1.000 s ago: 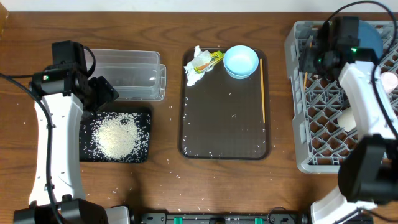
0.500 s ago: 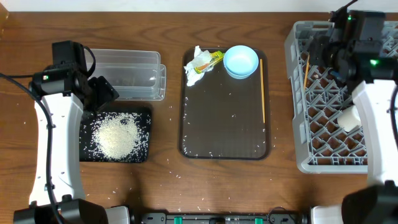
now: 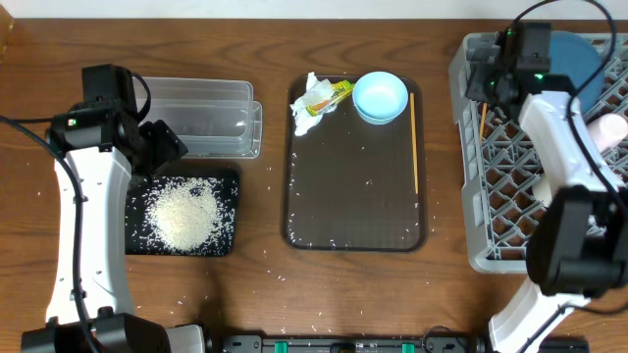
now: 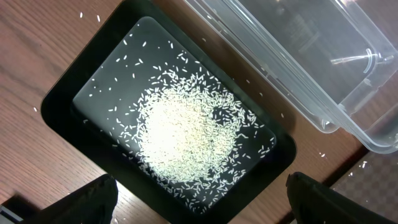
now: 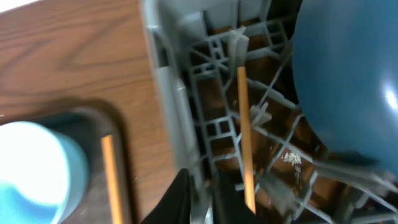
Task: Sort waste into correct bins and load items into the dishwasher rack
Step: 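Insert the chopstick upright into a rack slot and release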
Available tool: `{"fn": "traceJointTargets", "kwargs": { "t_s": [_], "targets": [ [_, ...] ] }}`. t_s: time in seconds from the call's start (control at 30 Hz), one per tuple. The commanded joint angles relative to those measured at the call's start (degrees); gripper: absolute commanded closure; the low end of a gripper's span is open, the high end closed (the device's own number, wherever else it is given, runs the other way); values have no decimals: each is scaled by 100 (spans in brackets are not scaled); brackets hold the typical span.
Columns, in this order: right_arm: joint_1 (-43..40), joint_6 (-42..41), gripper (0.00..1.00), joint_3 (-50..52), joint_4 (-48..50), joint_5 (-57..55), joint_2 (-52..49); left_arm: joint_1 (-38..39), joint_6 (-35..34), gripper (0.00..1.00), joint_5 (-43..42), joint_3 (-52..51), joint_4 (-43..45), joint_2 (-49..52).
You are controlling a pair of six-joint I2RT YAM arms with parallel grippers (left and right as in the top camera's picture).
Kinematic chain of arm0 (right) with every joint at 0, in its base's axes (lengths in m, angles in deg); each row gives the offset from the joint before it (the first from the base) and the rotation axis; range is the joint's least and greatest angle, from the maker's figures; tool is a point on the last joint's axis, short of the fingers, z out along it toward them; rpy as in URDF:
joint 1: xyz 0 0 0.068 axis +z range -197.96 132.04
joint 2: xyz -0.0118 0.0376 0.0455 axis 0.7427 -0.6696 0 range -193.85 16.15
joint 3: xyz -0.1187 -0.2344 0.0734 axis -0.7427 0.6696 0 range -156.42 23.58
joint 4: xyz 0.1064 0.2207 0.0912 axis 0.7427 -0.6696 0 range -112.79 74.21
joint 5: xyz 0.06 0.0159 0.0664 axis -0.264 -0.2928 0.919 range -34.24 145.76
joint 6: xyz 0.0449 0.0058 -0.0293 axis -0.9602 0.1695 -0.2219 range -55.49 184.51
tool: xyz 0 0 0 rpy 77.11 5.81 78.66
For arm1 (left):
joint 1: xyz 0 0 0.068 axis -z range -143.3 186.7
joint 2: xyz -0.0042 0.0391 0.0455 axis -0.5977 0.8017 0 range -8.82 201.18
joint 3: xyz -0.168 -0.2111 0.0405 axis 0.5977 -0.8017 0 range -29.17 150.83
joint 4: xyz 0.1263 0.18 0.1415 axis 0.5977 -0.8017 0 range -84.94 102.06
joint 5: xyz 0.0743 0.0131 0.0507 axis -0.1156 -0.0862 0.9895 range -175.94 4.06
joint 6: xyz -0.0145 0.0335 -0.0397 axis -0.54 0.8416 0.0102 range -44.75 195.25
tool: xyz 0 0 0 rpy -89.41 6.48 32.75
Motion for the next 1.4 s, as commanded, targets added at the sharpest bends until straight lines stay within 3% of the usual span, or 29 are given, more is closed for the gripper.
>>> {"fn": "traceJointTargets", "kwargs": {
  "t_s": [0.0, 0.37, 1.37],
  "targets": [
    [15, -42, 92, 2, 186, -315, -319, -9, -28, 10, 4, -11, -2, -83],
    [24, 2, 98, 2, 459, -1025, -625, -9, -28, 10, 4, -11, -2, -83],
    [70, 4, 99, 2, 249, -944, -1001, -9, -28, 10, 4, -11, -2, -83]
  ]
}}
